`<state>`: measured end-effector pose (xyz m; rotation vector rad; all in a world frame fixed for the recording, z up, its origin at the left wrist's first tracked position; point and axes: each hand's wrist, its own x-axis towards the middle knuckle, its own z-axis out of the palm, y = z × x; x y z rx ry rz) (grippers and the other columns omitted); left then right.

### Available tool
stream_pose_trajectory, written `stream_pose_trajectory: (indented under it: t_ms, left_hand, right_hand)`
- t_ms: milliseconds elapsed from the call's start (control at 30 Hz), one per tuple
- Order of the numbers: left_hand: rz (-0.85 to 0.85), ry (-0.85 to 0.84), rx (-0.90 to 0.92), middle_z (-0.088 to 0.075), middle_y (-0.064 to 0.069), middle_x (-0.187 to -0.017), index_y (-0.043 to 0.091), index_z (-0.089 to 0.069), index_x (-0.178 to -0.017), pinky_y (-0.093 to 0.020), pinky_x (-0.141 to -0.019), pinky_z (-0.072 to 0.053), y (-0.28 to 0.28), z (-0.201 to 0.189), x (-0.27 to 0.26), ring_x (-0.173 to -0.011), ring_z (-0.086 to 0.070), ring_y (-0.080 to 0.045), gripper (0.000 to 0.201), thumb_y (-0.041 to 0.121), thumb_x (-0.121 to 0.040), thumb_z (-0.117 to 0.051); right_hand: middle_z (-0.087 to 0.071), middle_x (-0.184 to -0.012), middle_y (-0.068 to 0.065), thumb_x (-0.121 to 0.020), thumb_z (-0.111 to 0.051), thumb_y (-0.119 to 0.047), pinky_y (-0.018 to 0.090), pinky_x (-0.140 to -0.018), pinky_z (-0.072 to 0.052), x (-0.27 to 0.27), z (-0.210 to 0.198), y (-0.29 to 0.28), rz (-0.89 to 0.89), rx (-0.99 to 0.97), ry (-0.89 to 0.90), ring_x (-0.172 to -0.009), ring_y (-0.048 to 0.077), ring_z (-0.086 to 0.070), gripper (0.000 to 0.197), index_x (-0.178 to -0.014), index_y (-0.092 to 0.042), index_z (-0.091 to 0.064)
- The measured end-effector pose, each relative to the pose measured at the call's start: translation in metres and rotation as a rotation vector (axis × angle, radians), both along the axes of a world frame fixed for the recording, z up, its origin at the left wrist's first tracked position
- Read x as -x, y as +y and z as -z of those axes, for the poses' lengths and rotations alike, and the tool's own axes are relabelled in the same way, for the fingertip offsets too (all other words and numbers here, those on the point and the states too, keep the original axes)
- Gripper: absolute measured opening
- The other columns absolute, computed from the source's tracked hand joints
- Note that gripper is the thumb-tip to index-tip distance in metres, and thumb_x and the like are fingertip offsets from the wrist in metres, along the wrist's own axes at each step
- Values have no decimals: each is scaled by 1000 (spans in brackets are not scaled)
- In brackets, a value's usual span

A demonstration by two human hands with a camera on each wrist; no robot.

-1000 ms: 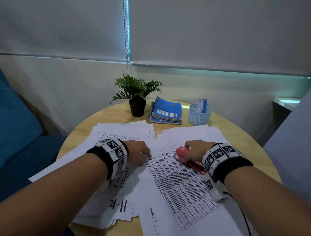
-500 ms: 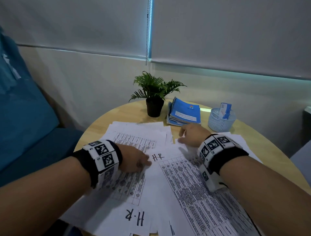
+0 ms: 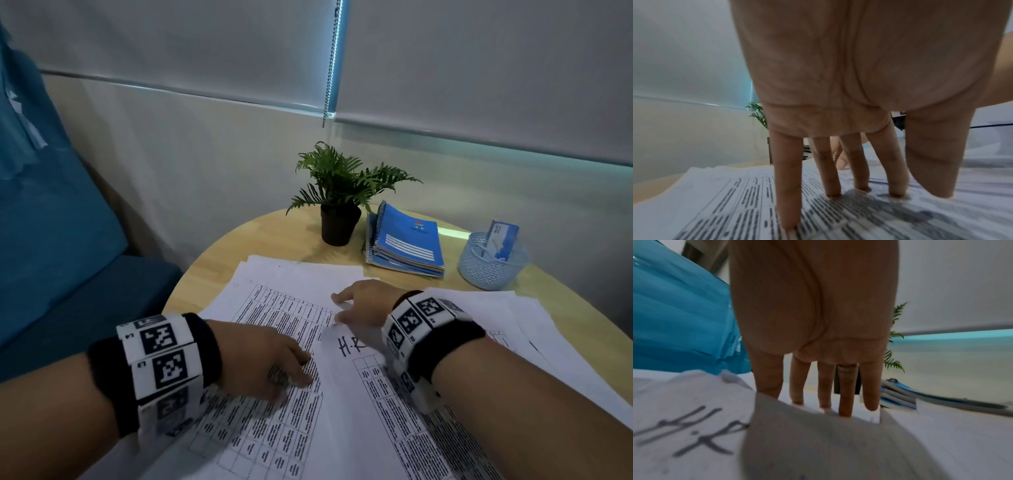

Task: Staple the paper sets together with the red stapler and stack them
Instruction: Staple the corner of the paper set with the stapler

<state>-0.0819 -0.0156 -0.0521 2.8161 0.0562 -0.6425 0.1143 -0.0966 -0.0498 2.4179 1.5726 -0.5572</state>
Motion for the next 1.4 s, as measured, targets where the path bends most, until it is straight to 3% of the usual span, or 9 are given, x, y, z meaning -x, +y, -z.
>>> stream_pose_trajectory:
  t_ms: [267,333,433,567,800,1033,1167,1233,1400]
  left_hand:
    - [-87,59,-22,-43,17,-136,38,-58,-122,-26,-106,-34,-13,-9,-4,-124,-43,-5,29,39,-95,-48]
    - [-178,28,-39,-55,10,-121,31,-56,-113,-28,-92,-42,-18,-13,-10,-107,-53,-11,24,42,-94,-45]
    - [-284,-51,-95,-63,2,-109,23,-41,-111,-29,-81,-45,-24,-16,-25,-90,-56,-19,28,46,-94,-42]
    - [-247,55,-185,-58,-2,-127,33,-18,-145,-37,-100,-41,-34,-15,-42,-115,-53,-23,60,55,-93,-38]
    - [-104,80,-388,-51,-4,-126,33,-40,-136,-35,-96,-42,-50,-10,-51,-117,-50,-25,47,46,-91,-40]
    - [-77,120,-404,-52,0,-127,34,-47,-134,-35,-101,-39,-47,-15,-53,-120,-48,-23,42,40,-94,-38]
    - [-98,34,-389,-48,0,-122,30,-60,-121,-31,-85,-43,-52,-19,-64,-106,-55,-24,37,45,-95,-38]
    - [-77,-2,-376,-43,-2,-126,25,-55,-124,-32,-84,-45,-59,-18,-73,-105,-56,-23,38,44,-93,-44]
    - [62,84,-301,-30,-5,-149,18,-33,-144,-38,-104,-39,-81,-15,-89,-129,-41,-25,58,24,-91,-56]
  right_hand:
    - [-47,-143,0,-101,-31,-46,36,-109,-33,-11,-14,-24,53,-169,84,-128,19,-44,45,-134,-22,-51]
    - [-44,-143,0,-97,-39,-51,40,-106,-37,-25,-23,-40,151,-265,48,-126,21,-45,44,-131,-28,-51]
    - [-36,-145,4,-89,-58,-48,36,-102,-38,-44,-33,-71,252,-77,7,-126,24,-45,59,-139,-22,-40]
    - [-57,-127,7,-81,-72,-34,29,-85,-47,-59,-25,-100,307,105,-134,-109,20,-57,53,-126,-12,-54]
    - [-58,-122,6,-91,-58,-16,26,-83,-43,-71,-8,-112,369,62,-153,-101,20,-53,34,-123,-10,-51]
    - [-54,-130,3,-84,-66,-45,28,-88,-40,-76,-15,-132,381,161,-173,-115,20,-53,64,-135,-15,-41]
    - [-55,-130,5,-88,-59,-47,30,-88,-39,-68,-11,-135,356,107,-70,-109,21,-53,64,-139,-19,-33]
    - [-56,-127,7,-88,-57,-49,31,-89,-39,-66,-7,-132,343,58,-41,-109,22,-54,62,-137,-19,-34]
    - [-48,-127,12,-89,-59,-44,36,-95,-43,-56,0,-120,310,-5,-16,-110,28,-54,59,-136,-21,-32]
